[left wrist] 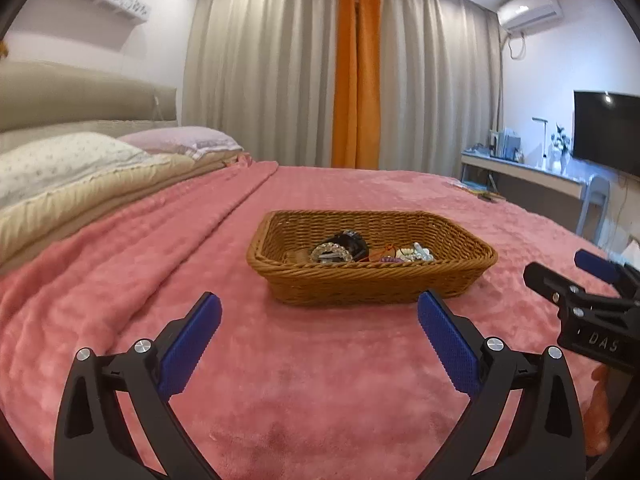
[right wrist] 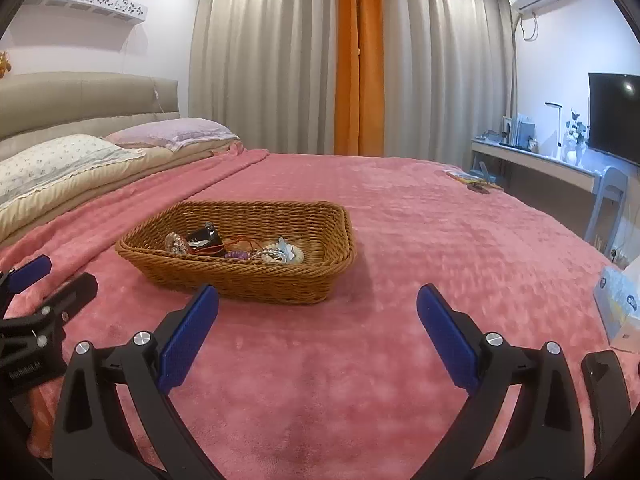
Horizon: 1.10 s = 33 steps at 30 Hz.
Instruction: Organize jewelry
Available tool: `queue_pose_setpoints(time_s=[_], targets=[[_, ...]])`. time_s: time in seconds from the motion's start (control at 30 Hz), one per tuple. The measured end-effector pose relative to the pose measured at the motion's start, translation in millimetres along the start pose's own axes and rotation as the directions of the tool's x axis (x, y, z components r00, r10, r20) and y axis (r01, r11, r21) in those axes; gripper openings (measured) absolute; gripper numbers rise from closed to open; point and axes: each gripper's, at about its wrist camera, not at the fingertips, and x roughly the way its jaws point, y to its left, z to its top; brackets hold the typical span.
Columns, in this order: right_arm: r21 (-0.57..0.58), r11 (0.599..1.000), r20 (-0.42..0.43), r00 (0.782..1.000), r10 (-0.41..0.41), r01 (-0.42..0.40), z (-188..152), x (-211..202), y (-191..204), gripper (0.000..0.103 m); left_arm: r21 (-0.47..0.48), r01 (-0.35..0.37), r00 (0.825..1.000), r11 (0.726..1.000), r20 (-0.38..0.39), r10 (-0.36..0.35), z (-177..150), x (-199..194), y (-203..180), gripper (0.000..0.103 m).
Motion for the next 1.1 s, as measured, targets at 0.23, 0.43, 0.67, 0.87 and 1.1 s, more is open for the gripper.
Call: queue_pose_setpoints(time_s=[0.23,0.43,0.67,0.87,1.1], targets=[[0.004,1.000,-0.001,1.000,0.006,-0.006,-0.4,0.7,-0.9,0.095,-0.026,0.003,1.000,1.000,-0.019,-0.003,-1.3,3.5,3.8,0.095],[-0.011,1.000,0.004,1.000,-0.006,0.006,-0.2,-0.5,2.5,0.095,-0.005,-0.006,1.000,1.000,-0.016,0.006,-2.2,2.6,-1.2,0.095],[-0.013,1.000,0.003,1.000,-0.007,0.008,-1.0,-0.9,3.9,0.095,-0.004,-0.006,1.000,1.000,-0.028,0.006,-2.9,3.8,-1.6,0.095],[-0.013,1.000,0.003,1.000,-0.008,0.008,-0.9,-1.0,4.2,0.095,-0.003,-0.016,0.999,1.000,-0.039,0.016,-3.0,4.9,-2.1,0.095],[-0.025,1.000,0.012,1.000,-0.012,0.012,-1.1,-2.7,5.7,0.095,-0.003,-0.015,0.999,1.000,-0.039,0.015,-3.0,5.5,-1.9,0.095]])
